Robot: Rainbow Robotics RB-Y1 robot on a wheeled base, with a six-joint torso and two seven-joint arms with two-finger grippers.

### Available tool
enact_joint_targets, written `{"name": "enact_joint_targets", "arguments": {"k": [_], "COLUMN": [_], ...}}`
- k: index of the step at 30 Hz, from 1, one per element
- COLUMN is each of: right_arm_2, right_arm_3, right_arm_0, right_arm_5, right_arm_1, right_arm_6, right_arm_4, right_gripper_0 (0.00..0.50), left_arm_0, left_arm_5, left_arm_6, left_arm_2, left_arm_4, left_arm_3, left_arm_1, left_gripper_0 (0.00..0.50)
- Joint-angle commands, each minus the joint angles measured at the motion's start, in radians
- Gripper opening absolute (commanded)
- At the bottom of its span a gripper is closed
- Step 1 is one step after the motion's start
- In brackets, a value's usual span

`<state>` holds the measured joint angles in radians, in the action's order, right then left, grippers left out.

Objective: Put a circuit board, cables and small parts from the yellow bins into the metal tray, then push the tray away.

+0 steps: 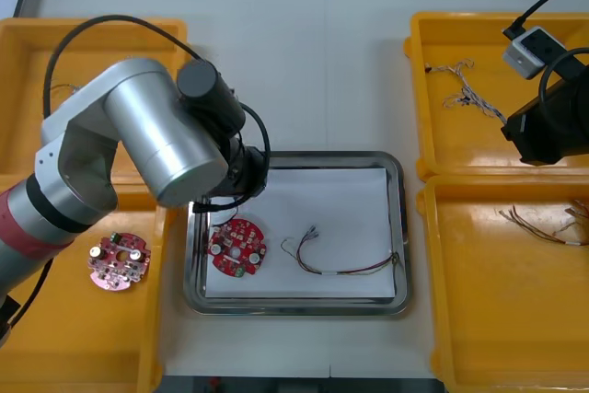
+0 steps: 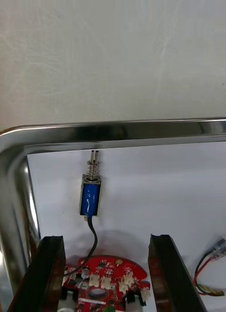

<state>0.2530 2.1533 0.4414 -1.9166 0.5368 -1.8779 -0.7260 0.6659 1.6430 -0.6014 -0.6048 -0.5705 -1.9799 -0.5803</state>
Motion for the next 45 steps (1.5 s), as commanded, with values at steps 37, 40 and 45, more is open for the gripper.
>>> {"name": "enact_joint_targets", "arguments": {"k": [37, 40, 45], "right_arm_2": [-0.638, -0.699, -0.807], "right_arm_3": [0.037, 0.036, 0.002], "right_arm_0": [0.177, 0.178, 0.184], "right_arm_5": [0.039, 0.09, 0.203], "right_arm_1": [0.046, 0.055, 0.068], "right_arm_6": [-0.046, -0.047, -0.05], "right_arm_4": [-0.004, 0.017, 0.043], "right_gripper_0": [0.0, 0.0, 0.0], "left_arm_0": [0.037, 0.037, 0.04], "left_arm_5": [0.003, -0.031, -0.098], "left_arm_6": [-1.008, -1.074, -1.176], "left_arm_2": [0.631, 0.645, 0.658], "left_arm_4": [-0.157, -0.157, -0.167], "left_arm_3": [0.279, 0.314, 0.372], "left_arm_1": [-0.144, -0.145, -0.164], "left_gripper_0": [0.5, 0.5, 0.5]}}
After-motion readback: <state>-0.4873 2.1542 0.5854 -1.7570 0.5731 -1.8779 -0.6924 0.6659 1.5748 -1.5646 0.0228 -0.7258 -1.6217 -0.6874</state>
